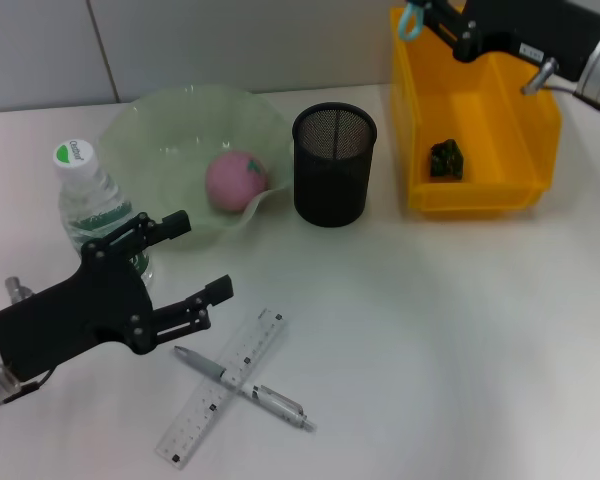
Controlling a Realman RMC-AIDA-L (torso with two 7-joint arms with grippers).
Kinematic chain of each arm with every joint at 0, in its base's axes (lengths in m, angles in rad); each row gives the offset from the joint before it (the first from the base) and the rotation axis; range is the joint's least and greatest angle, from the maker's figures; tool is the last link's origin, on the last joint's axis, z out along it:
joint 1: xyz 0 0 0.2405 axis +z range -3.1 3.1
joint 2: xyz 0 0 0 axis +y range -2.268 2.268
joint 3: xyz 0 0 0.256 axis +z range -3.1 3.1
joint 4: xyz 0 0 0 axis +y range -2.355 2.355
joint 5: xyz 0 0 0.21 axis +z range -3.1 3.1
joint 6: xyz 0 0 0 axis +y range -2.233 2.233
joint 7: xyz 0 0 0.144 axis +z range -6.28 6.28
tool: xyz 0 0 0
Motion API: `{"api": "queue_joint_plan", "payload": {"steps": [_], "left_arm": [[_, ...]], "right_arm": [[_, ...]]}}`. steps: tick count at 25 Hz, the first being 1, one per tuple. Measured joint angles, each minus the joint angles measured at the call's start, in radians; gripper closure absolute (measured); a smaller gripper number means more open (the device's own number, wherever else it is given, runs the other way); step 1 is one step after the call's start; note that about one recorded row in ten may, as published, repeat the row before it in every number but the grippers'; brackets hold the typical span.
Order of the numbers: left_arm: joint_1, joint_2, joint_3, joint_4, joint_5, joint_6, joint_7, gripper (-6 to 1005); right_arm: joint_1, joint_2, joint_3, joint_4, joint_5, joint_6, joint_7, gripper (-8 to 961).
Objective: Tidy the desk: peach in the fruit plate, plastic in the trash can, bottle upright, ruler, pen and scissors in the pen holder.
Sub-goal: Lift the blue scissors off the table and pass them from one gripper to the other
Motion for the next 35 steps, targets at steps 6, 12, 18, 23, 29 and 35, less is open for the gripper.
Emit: {"api": "queue_joint_plan", "payload": {"steps": [6, 12, 18, 23, 29, 35], "left_arm": [[-0.020, 0.001, 0.013, -0.008, 0.004, -0.053, 0.070, 137], [-0.013, 0.001, 0.006, -0.012, -0.001, -0.052, 0.080, 137], [-0.026, 0.000, 0.000, -0.049, -0.024, -0.057, 0.093, 138], [-0.043, -0.002, 0.000, -0.105, -0.057, -0.059, 0.150, 138], [-0.054, -0.004, 0.007, -0.150, -0.064, -0.067, 0.170, 138], [-0.053, -0.003, 0.002, -0.159, -0.081, -0.036, 0.152, 138]], "right_arm": [[0.027, -0.001, -0.053, -0.085, -0.050, 0.101, -0.123, 716], [0.049, 0.002, -0.161, -0.101, -0.051, 0.253, -0.222, 716], [0.047, 0.003, -0.286, -0.135, -0.065, 0.327, -0.317, 716], [0.005, 0.004, -0.390, -0.221, -0.105, 0.397, -0.426, 716], [-0.023, 0.001, -0.385, -0.252, -0.081, 0.356, -0.428, 717], [-0.057, 0.003, -0.376, -0.184, 0.025, 0.197, -0.104, 717]]}}
